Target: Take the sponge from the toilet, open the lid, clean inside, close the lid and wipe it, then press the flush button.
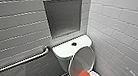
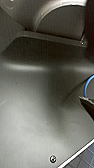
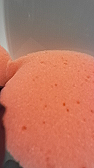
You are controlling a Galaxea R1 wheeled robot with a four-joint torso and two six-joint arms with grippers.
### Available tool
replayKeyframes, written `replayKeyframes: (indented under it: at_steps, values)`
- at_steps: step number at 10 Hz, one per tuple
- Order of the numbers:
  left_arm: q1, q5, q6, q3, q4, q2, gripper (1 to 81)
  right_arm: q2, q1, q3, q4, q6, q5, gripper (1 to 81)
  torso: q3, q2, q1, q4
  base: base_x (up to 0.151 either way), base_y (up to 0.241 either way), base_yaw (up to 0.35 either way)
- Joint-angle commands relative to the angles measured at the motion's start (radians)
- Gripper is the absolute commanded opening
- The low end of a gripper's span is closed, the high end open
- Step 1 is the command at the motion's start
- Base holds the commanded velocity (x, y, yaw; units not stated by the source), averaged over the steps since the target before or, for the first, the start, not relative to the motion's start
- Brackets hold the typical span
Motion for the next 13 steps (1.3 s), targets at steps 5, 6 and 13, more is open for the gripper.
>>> replayKeyframes:
  at_steps: [5, 6, 13]
  values:
    - [-0.007, 0.076, 0.009, -0.002, 0.005, -0.004, 81.1, -0.154, -0.050, 0.352, -0.037, -0.002, -0.019, 1.0, 0.000, 0.000, 0.000, 0.000, 0.000, 0.000, 0.000]
    - [-0.007, 0.076, 0.009, -0.002, 0.005, -0.004, 81.1, -0.169, -0.075, 0.353, -0.037, -0.002, -0.008, 1.0, 0.000, 0.000, 0.000, 0.000, 0.000, 0.000, 0.000]
    - [-0.007, 0.076, 0.009, -0.002, 0.005, -0.001, 81.1, -0.395, -0.174, 0.607, -0.054, -0.004, 0.156, 1.0, 0.000, 0.000, 0.000, 0.000, 0.000, 0.000, 0.000]
